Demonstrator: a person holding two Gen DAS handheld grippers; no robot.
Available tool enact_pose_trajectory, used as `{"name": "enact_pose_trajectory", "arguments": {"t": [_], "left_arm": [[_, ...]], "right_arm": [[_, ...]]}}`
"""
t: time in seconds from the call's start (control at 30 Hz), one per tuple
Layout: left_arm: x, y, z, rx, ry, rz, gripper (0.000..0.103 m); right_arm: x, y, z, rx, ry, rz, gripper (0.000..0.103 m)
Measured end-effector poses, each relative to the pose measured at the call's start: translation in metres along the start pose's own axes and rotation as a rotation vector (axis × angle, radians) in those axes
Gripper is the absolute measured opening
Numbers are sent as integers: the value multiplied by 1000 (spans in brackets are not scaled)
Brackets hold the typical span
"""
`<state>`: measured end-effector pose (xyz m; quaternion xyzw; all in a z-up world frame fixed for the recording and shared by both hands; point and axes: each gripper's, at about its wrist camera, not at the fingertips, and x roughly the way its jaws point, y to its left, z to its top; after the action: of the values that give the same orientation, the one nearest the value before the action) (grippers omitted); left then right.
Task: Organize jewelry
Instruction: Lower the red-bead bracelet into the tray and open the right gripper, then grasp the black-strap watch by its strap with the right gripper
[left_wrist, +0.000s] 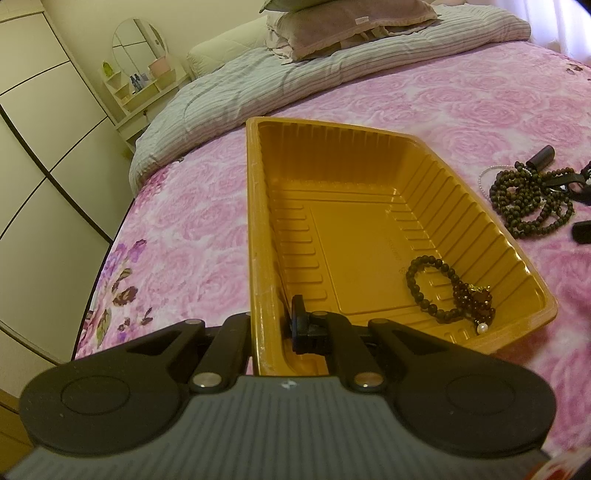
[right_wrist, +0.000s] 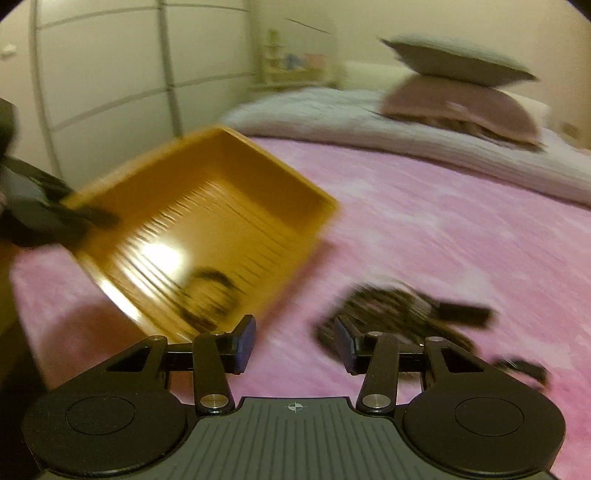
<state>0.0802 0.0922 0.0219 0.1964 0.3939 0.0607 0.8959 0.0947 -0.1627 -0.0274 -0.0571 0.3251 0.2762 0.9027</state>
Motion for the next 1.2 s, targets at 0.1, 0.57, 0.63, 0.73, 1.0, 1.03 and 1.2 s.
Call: {"name": "enact_pose_trajectory", "arguments": {"t": [0.1, 0.57, 0.63, 0.73, 1.0, 1.03, 1.2], "left_arm": [[0, 0, 0, -1, 1, 0, 4], [0, 1, -1, 0, 1, 0, 4], [0, 1, -1, 0, 3, 0, 4], [0, 2, -1, 1, 3, 0, 4], [0, 2, -2, 0, 3, 0, 4], [0, 2, -2, 0, 4, 0, 4], [0, 2, -2, 1, 3, 0, 4]], "right_arm": [[-7, -34, -15, 61, 22, -113, 47], [-5, -128, -37, 81, 84, -373, 47], [3, -130, -35, 52, 90, -368, 47], [13, -134, -33, 37, 93, -371, 47], [10, -134, -32, 56, 92, -372, 12], [6, -133, -33, 65, 87, -368, 11], [-18, -125, -39, 125, 57, -339, 8]]}}
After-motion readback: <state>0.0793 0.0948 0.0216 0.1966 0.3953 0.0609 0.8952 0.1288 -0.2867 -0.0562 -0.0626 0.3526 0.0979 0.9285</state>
